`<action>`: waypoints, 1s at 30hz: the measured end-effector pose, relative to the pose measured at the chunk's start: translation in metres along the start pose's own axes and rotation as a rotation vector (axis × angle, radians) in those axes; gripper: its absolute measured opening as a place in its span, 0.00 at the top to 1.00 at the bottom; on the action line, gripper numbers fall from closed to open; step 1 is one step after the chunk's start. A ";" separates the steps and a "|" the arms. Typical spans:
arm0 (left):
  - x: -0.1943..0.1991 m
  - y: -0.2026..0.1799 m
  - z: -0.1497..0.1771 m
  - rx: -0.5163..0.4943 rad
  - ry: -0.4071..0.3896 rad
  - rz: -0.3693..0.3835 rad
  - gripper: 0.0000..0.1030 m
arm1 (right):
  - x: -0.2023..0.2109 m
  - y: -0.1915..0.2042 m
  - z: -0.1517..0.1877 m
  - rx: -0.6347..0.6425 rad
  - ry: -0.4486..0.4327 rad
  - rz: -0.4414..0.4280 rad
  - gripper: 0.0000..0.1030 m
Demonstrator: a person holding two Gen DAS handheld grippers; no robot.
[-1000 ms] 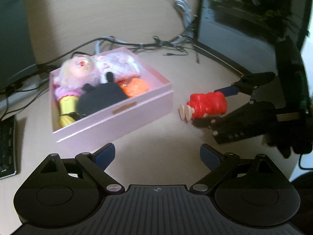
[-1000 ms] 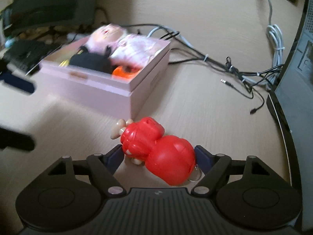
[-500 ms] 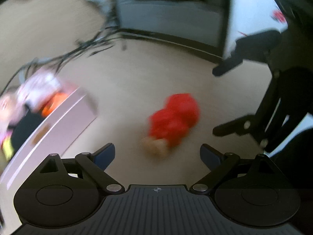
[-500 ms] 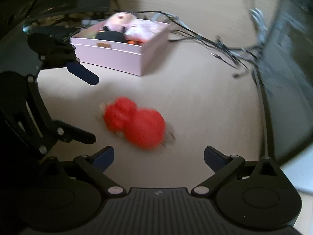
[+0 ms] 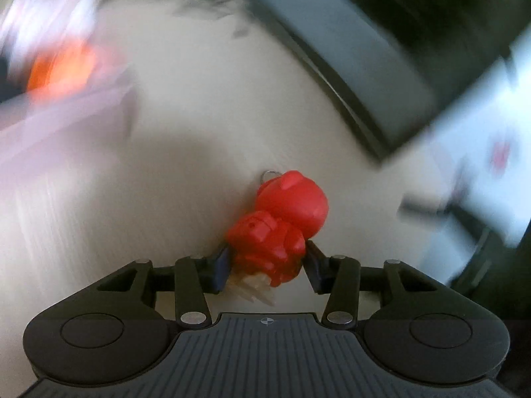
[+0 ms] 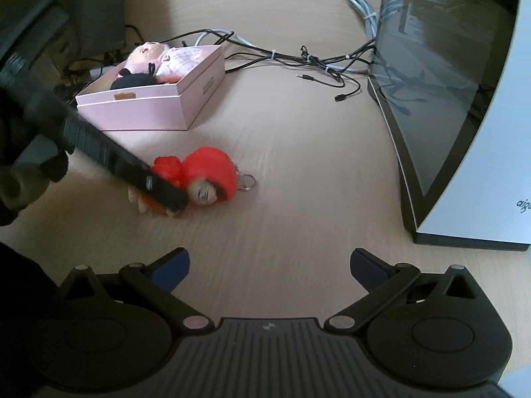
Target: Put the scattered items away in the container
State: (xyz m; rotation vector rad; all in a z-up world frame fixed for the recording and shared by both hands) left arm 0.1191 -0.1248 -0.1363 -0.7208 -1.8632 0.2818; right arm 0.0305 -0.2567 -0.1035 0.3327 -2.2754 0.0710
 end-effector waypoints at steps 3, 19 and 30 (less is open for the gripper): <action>0.014 0.020 -0.002 0.205 -0.054 0.041 0.33 | -0.004 0.003 -0.002 0.001 -0.002 -0.003 0.00; 0.077 0.035 0.020 0.019 -0.197 -0.218 0.09 | -0.036 0.022 -0.058 -0.037 -0.058 0.009 0.00; 0.072 -0.010 0.042 -0.340 -0.141 -0.362 0.08 | -0.078 0.023 -0.107 0.026 -0.119 0.093 0.00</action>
Point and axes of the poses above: each gripper's, at about its wrist camera, not at the fingertips, and x roughly against the way its jaws point, y to its left, z to its underside, the point moved 10 cm from there along -x, roughly the way its jaws point, and after that the axes turned 5 degrees about -x, right-handed, at the moved point
